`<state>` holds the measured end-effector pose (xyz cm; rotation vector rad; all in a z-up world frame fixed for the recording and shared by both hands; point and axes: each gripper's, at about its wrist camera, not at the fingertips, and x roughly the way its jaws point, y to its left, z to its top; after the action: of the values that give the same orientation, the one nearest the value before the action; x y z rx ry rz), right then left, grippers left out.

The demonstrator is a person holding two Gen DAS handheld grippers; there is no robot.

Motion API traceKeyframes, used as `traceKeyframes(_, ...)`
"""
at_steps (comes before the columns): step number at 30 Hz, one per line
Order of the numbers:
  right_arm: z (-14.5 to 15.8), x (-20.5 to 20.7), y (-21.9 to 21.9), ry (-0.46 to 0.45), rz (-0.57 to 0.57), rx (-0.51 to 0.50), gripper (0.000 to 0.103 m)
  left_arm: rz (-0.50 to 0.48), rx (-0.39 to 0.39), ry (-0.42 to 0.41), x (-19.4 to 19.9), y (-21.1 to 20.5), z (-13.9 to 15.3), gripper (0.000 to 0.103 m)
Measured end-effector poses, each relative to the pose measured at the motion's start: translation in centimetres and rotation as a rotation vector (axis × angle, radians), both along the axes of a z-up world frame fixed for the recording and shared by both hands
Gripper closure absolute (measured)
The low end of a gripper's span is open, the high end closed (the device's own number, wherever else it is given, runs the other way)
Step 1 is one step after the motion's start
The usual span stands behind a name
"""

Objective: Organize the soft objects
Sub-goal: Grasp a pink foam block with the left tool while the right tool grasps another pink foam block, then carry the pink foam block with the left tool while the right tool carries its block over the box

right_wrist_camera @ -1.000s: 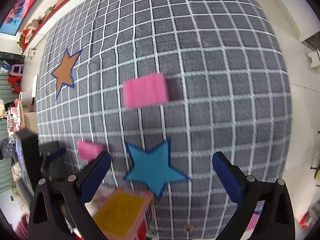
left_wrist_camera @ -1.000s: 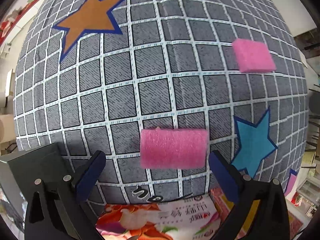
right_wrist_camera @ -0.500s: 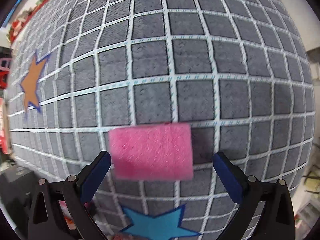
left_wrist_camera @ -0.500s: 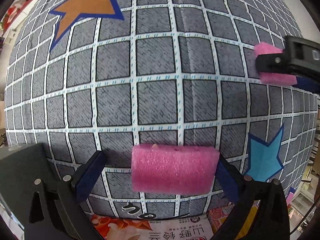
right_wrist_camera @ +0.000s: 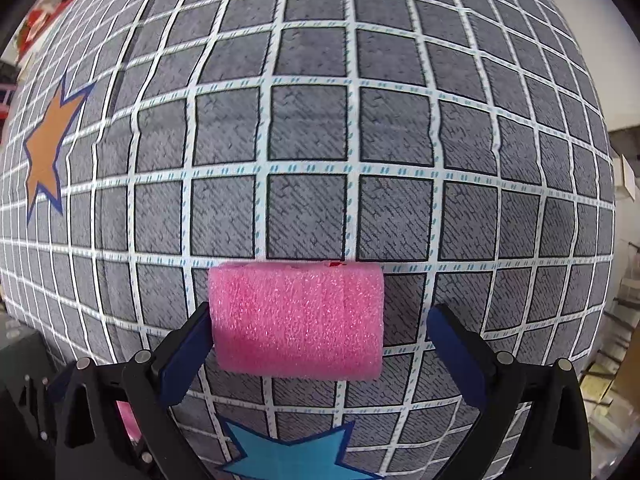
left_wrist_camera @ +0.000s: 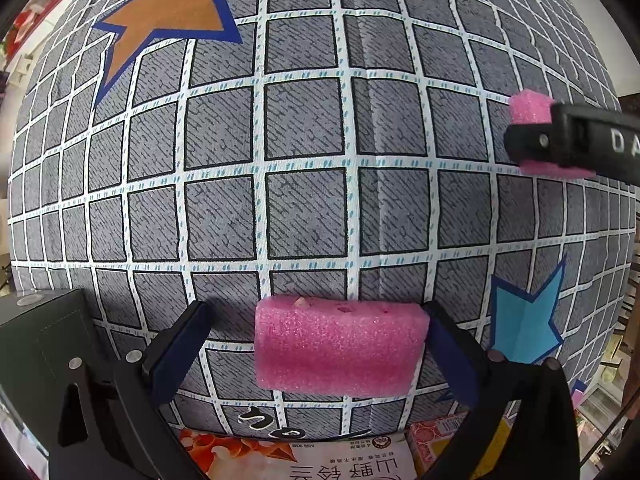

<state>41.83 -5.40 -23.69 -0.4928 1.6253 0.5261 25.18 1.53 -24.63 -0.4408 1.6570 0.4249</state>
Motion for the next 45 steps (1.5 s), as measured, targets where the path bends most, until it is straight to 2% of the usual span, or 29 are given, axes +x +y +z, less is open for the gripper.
traceKeyframes(1,-0.1,-0.2,0.1,0.009,0.003,0.003,0.000,0.000,-0.001,-0.004,0.0,0.0,0.1,0.003)
traceKeyframes(3,0.1,-0.6,-0.1,0.012,0.002,0.008,0.007,-0.017,0.012,-0.028,0.1,-0.4,1.2,0.013)
traceKeyframes(4,0.4,-0.9,-0.2,-0.015,0.017,-0.005,0.018,-0.030,0.017,-0.041,0.2,-0.6,1.6,0.024)
traceKeyframes(5,1.0,-1.3,-0.9,-0.028,0.024,0.006,0.032,-0.045,0.020,-0.052,0.2,-0.7,2.2,0.031)
traceKeyframes(7,1.8,-1.7,-1.5,-0.032,0.034,0.040,0.032,-0.080,0.045,-0.056,0.4,-1.1,2.8,0.031)
traceKeyframes(11,3.1,-1.5,-3.0,-0.018,-0.015,0.086,0.032,-0.074,0.074,-0.107,-0.2,-1.0,5.1,0.031)
traceKeyframes(19,9.3,-2.3,-9.4,-0.015,-0.111,0.192,0.032,-0.131,0.140,-0.255,-3.9,-2.2,12.7,0.031)
traceKeyframes(27,15.4,-7.1,-17.4,-0.044,-0.245,0.221,0.032,-0.158,0.138,-0.341,-9.2,-4.6,17.2,0.031)
traceKeyframes(30,17.2,-9.0,-18.8,-0.050,-0.292,0.232,0.032,-0.180,0.142,-0.360,-11.5,-5.2,18.6,0.031)
traceKeyframes(38,22.0,-15.6,-17.8,-0.117,-0.285,0.289,0.032,-0.200,0.174,-0.410,-17.5,-5.2,22.0,0.031)
traceKeyframes(45,24.8,-21.7,-12.1,-0.132,-0.149,0.360,0.032,-0.123,0.211,-0.431,-22.0,-3.4,23.4,0.031)
